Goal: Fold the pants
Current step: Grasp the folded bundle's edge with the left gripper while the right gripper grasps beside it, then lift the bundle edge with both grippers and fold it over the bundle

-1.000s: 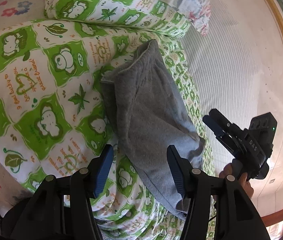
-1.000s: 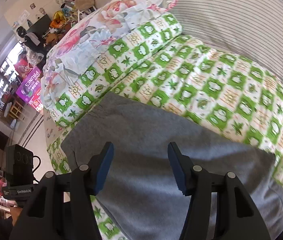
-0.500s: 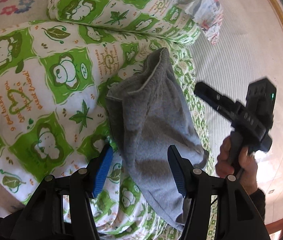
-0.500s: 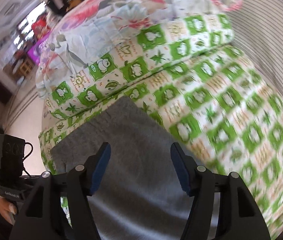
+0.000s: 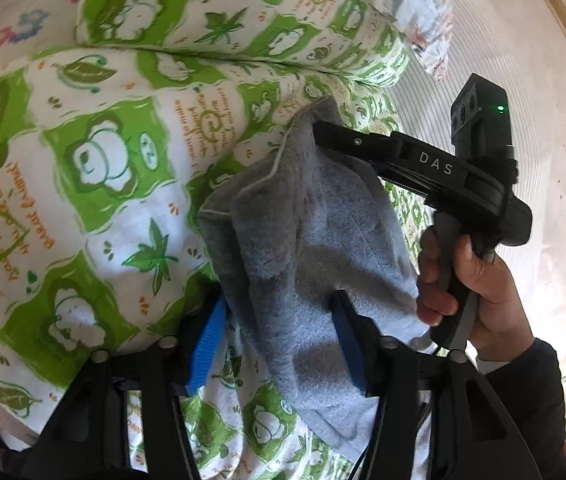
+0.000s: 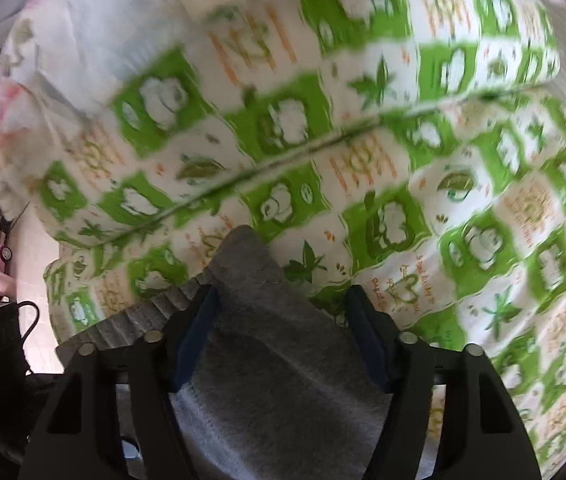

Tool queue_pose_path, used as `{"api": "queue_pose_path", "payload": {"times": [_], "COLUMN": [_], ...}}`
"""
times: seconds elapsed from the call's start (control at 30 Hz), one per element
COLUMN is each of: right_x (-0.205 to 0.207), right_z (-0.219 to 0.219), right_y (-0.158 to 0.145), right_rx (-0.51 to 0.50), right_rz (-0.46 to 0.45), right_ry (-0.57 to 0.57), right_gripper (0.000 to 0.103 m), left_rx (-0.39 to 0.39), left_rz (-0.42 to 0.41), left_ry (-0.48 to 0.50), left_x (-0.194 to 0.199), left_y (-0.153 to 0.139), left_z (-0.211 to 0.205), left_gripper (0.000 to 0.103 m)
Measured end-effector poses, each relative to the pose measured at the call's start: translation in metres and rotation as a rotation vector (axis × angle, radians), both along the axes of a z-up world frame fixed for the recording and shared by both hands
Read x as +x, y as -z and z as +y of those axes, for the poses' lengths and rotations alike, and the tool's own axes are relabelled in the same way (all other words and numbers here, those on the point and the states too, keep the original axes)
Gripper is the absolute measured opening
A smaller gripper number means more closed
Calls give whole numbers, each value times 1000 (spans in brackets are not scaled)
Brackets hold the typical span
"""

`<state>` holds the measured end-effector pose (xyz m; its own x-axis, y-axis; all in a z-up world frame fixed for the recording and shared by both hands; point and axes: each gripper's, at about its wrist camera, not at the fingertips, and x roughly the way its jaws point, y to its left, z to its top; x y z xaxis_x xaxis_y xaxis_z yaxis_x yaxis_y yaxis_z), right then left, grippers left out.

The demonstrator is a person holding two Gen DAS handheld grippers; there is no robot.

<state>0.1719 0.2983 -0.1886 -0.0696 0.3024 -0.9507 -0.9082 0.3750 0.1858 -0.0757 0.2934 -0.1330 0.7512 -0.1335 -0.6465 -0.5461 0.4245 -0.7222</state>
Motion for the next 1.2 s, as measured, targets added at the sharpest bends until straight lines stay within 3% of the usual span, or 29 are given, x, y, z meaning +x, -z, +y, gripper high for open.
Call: {"api": "queue_pose_path", "payload": {"times": [0.03, 0.07, 0.17, 0.33, 0.67, 0.93, 1.2], "right_x": [0, -2, -5, -11, -7, -15, -26], "right_z": [-3, -6, -18, -51, -137, -231, -300], "right_y": [-1, -4, -20, -61, -143, -189, -207], "right_rx": [18, 32, 56, 156, 308, 386, 415], "right_rz": [29, 44, 17, 23, 17, -23, -43], "right_ry": [5, 10, 14, 57, 187, 308, 399], "right_gripper": [32, 21, 6, 5, 5, 5, 5], "left_rx": [6, 0, 12, 74, 118, 162, 170], "left_rz": [-5, -11, -21, -63, -178, -234, -249], "left_ry": [14, 30, 35, 61, 166, 314, 450], "left_x": [3, 6, 11, 17, 39, 54, 60], "left_y": [0, 1, -3, -31, -90, -125, -137], "left_z": [0, 0, -2, -14, -60, -122, -183], "left_gripper": [25, 16, 11, 9, 9, 9, 9]}}
